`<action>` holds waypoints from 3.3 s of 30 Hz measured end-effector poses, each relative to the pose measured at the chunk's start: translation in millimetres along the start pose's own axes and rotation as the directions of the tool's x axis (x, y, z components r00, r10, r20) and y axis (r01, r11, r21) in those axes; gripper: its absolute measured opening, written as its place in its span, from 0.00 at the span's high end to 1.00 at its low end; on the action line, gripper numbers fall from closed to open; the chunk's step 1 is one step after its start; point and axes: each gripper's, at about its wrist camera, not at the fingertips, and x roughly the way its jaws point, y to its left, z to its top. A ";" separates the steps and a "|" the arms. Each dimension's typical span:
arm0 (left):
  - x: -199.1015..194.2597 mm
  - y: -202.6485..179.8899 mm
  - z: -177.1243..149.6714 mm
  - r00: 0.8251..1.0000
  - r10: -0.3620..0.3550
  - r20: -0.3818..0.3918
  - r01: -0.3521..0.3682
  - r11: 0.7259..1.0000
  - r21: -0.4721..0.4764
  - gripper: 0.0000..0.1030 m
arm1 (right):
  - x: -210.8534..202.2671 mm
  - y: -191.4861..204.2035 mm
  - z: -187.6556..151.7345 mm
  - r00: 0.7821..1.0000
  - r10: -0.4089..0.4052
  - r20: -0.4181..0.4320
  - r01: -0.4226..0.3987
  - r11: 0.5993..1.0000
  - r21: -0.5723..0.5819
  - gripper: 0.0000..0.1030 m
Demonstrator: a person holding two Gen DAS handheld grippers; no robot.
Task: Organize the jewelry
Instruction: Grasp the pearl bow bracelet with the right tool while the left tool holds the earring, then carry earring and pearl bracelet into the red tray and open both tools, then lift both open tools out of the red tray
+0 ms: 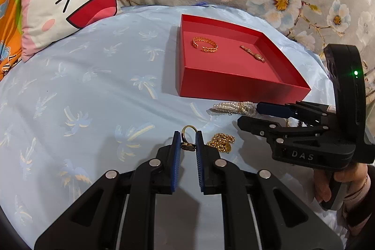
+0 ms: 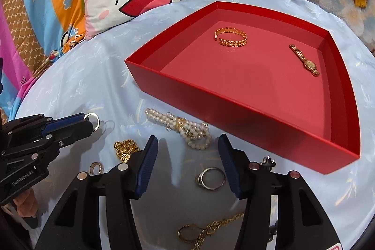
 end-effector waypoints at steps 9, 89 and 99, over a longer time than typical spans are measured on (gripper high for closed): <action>0.4 3.5 -0.4 1.000 0.008 -0.002 -0.008 1.000 -0.006 0.88 | 3.8 0.5 3.4 0.997 0.074 -0.025 -0.074 0.997 0.014 0.93; 12.3 -41.9 -13.7 0.999 -0.001 -0.041 0.005 0.994 0.111 0.44 | -112.1 -79.0 -99.6 0.991 -0.096 0.093 0.065 0.953 0.295 0.65; 25.7 -42.8 -6.8 0.998 -0.002 -0.069 0.007 0.997 0.071 0.47 | -105.3 -73.6 -101.4 0.992 -0.093 0.084 0.065 0.956 0.287 0.65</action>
